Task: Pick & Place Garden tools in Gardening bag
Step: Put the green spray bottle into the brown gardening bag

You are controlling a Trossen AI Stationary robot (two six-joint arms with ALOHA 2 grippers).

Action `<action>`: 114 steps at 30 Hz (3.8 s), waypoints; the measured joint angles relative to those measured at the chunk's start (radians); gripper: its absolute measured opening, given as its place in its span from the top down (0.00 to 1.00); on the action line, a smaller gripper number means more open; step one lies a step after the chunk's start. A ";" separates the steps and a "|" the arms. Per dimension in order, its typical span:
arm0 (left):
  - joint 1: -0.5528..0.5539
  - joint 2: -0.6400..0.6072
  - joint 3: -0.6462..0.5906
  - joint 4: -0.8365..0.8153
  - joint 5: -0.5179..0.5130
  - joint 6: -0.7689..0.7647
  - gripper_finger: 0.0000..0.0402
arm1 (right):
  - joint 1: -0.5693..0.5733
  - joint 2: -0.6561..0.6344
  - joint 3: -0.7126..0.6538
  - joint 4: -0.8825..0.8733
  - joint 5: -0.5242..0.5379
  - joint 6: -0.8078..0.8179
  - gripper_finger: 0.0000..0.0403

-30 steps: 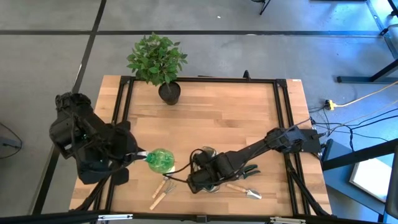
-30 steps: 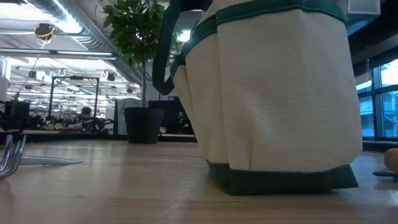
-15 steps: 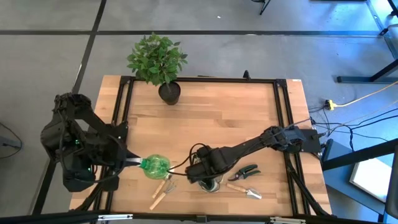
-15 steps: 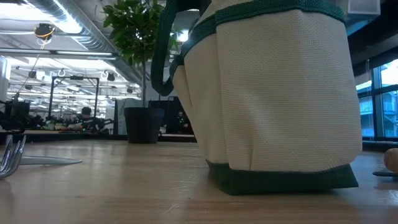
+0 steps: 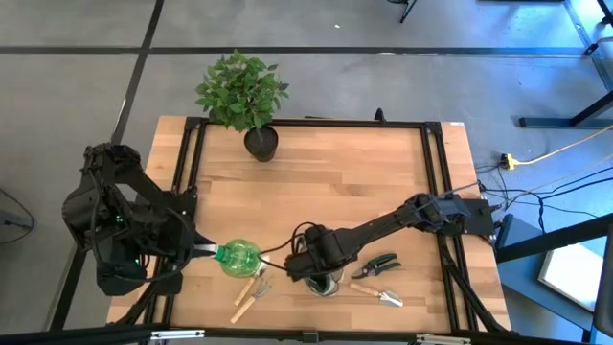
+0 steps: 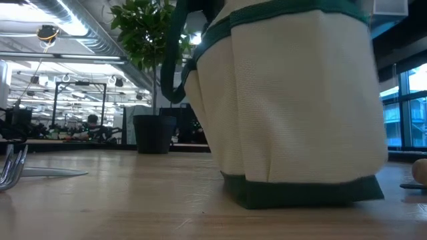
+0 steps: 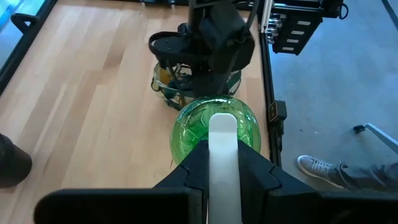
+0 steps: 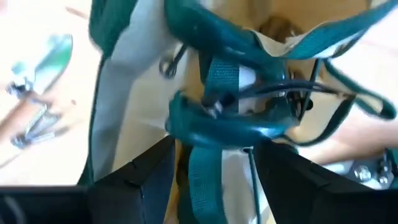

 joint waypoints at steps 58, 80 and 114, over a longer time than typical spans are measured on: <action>-0.012 0.000 0.000 0.000 -0.011 -0.009 0.91 | -0.075 -0.012 0.136 -0.158 0.021 -0.027 0.98; 0.088 0.002 -0.096 0.072 0.009 0.126 0.91 | -0.034 -0.023 0.136 -0.200 0.121 0.076 0.98; 0.292 -0.039 -0.676 0.838 -0.192 0.401 0.91 | 0.003 -0.023 0.138 -0.168 0.203 0.162 0.98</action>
